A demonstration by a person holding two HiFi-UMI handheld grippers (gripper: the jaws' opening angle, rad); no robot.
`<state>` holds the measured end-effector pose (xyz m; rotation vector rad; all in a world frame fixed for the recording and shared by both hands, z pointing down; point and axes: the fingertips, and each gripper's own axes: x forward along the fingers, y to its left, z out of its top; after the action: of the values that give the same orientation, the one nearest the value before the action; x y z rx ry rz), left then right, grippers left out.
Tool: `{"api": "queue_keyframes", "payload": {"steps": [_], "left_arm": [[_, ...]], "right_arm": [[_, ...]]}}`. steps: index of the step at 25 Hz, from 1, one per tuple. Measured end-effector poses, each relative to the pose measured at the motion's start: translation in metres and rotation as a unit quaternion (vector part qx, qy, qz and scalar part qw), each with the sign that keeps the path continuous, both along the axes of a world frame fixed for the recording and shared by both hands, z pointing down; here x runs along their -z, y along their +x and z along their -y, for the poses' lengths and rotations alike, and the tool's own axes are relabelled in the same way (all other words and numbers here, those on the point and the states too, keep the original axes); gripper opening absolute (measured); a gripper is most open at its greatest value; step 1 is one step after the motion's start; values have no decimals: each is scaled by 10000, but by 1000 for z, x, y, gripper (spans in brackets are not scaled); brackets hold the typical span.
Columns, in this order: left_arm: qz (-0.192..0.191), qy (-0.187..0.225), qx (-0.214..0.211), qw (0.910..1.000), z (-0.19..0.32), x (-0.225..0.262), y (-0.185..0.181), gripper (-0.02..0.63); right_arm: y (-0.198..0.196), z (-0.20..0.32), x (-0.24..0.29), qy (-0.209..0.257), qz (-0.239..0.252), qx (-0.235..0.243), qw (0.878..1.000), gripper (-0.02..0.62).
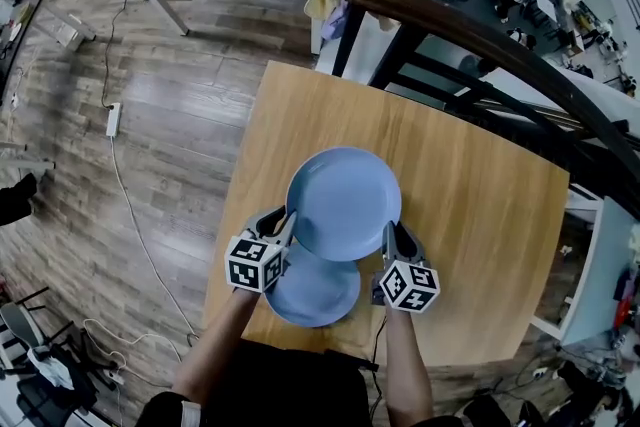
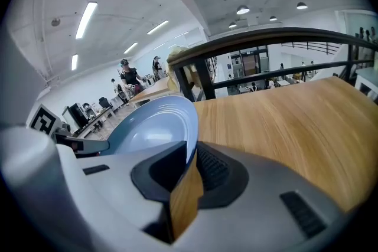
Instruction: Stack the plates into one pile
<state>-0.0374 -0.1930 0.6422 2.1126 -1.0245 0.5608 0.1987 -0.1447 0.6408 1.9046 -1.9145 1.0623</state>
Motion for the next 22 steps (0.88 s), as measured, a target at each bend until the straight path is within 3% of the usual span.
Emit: {"api": "queue_keyframes", "payload": {"steps": [22], "left_arm": [[36,158,338,9993,-93,47,3,83]], "right_arm": [[6,-78,41,223,138,235,9994,66]]}}
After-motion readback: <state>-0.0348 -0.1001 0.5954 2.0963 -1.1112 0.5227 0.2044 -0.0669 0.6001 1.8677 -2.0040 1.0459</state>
